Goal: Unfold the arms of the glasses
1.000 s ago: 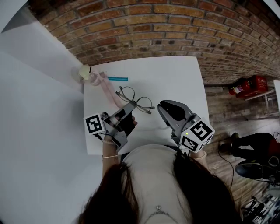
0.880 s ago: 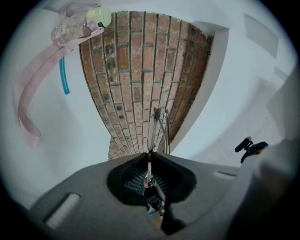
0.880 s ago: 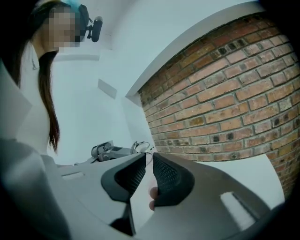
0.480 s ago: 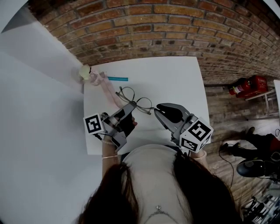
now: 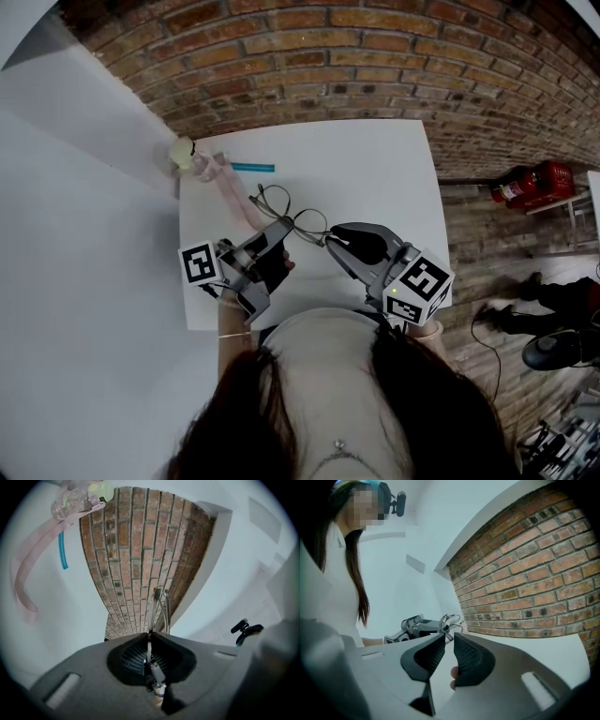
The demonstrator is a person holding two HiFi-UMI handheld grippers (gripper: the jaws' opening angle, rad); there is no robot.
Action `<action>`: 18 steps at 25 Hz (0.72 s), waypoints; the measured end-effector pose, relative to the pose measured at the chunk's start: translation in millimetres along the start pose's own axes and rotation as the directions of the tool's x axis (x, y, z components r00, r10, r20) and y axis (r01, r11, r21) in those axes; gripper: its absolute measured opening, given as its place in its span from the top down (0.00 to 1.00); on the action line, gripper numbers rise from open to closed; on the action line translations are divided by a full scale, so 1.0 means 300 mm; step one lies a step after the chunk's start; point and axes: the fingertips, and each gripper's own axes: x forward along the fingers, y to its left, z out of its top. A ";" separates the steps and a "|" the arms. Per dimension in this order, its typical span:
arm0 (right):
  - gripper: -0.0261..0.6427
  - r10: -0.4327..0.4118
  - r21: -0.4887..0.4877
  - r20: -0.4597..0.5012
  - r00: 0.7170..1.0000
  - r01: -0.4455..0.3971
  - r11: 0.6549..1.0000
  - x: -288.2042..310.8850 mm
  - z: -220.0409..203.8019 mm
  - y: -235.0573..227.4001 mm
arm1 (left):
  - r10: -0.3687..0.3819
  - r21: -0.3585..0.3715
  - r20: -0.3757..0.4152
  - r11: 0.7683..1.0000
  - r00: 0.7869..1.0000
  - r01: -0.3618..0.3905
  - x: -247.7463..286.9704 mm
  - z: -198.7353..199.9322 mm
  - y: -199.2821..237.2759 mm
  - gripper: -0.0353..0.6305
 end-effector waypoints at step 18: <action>0.89 0.006 -0.016 0.007 1.000 -0.006 1.000 0.009 -0.009 0.002 | 0.022 0.006 -0.013 1.000 1.000 -0.022 -0.001 0.004 0.027 0.91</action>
